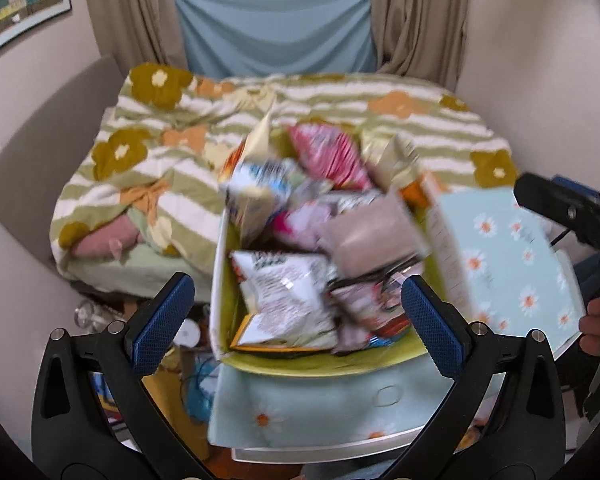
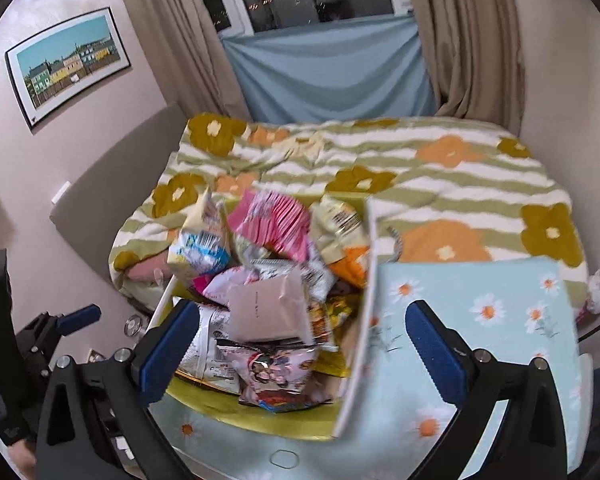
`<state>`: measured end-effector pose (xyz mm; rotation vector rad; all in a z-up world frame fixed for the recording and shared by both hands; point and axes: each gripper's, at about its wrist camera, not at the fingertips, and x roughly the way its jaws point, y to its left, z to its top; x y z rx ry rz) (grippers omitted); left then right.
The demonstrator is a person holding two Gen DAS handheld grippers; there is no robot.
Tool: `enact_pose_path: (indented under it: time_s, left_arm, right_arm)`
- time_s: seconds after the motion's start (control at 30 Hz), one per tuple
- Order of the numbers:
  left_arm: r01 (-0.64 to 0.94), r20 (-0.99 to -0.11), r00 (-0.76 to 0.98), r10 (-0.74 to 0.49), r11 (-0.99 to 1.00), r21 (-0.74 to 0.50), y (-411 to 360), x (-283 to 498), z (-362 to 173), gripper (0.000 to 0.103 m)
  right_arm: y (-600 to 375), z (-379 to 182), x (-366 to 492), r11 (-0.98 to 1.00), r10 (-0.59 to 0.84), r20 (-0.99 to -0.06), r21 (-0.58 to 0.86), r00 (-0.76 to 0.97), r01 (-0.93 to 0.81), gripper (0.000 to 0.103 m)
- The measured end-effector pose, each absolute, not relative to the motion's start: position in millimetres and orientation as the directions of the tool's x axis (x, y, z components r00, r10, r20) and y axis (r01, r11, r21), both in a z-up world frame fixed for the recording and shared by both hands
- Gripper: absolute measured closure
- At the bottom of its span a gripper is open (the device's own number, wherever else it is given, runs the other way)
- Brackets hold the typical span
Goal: Organize snacks
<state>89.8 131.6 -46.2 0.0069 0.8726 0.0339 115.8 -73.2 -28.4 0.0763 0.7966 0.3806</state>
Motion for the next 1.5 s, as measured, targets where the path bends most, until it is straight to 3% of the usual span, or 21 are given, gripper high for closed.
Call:
enact_pose_path:
  time_s: [0.3, 0.67, 1.5]
  left_arm:
    - [-0.046, -0.67, 0.742, 0.015, 0.999, -0.029, 105.7, 52.7, 2.4, 0.0]
    - [-0.014, -0.623, 0.782, 0.008, 1.0, -0.005, 75.8, 13.8, 10.6, 0.0]
    - [0.007, -0.607, 0.795, 0.005, 1.0, 0.017, 64.2, 3.8, 15.3, 0.0]
  right_arm:
    - [-123.0, 16.4, 65.3, 0.977, 0.201, -0.649, 0.082, 0.734, -0.195, 0.0]
    - [-162.1, 23.9, 10.2, 0.996, 0.067, -0.606, -0.001, 0.793, -0.084, 0.0]
    - [-167.7, 26.7, -7.6, 0.998, 0.055, -0.597, 0.021, 0.801, -0.053, 0.0]
